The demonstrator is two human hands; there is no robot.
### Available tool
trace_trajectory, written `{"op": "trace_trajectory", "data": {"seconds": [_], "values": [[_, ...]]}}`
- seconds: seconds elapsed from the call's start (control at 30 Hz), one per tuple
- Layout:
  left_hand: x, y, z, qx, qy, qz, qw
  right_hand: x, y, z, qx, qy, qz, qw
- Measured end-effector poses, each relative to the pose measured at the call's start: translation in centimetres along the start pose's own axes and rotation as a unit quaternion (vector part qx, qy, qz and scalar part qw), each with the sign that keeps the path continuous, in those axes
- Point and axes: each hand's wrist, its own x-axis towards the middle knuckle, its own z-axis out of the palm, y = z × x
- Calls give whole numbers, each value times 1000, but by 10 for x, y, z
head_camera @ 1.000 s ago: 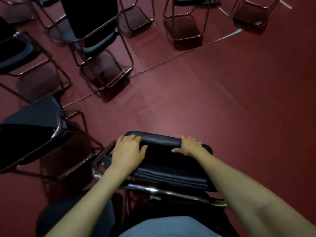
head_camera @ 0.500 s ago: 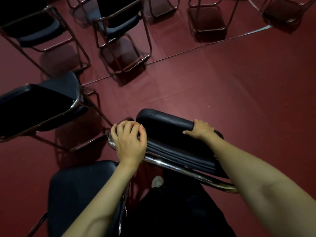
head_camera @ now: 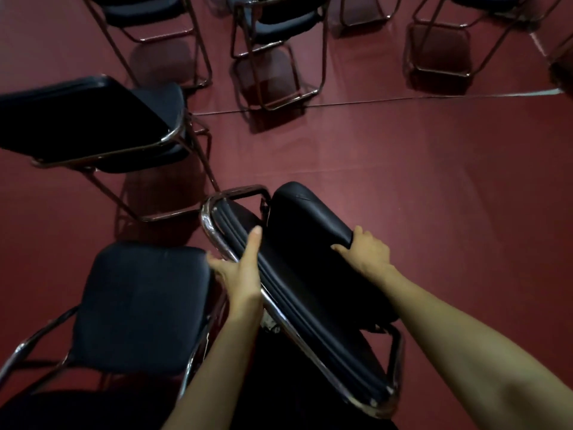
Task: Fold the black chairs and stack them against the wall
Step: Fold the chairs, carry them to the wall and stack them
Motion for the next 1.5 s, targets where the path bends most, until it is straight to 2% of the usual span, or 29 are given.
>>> {"op": "trace_trajectory", "data": {"seconds": [0.13, 0.27, 0.53, 0.6, 0.73, 0.83, 0.93, 1.03, 1.1, 1.23, 1.33, 1.5], "values": [[-30, -14, 3, 65, 16, 80, 995, -6, -4, 8, -31, -12, -39, 999], [-57, -21, 17, 89, -38, 141, 985, -27, -5, 20, -42, -25, -65, 997], [-76, -41, -14, 136, -96, 177, 970, -58, 0, 28, -35, -60, -40, 997], [-76, -37, -27, 158, -113, 168, 966, -66, -1, 38, 9, -87, -21, 996], [-70, -28, -44, 178, -132, 178, 959, -76, -6, 55, 206, -117, 42, 971], [-67, -23, -48, 187, -165, 182, 951, -81, -7, 56, 247, -147, 70, 955], [-67, -20, -46, 203, -213, 204, 934, -90, 0, 60, 278, -104, 120, 947], [-77, -23, -40, 250, -269, 217, 905, -105, 17, 69, 311, -64, 152, 936], [-91, -29, -34, 302, -295, 225, 878, -120, 34, 79, 352, -42, 190, 915], [-126, -50, -27, 431, -351, 231, 799, -164, 76, 102, 428, -5, 253, 868], [-156, -77, -26, 481, -386, 251, 746, -202, 110, 125, 472, 20, 285, 834], [-221, -150, -2, 514, -448, 320, 658, -265, 171, 169, 557, 82, 355, 747]]}}
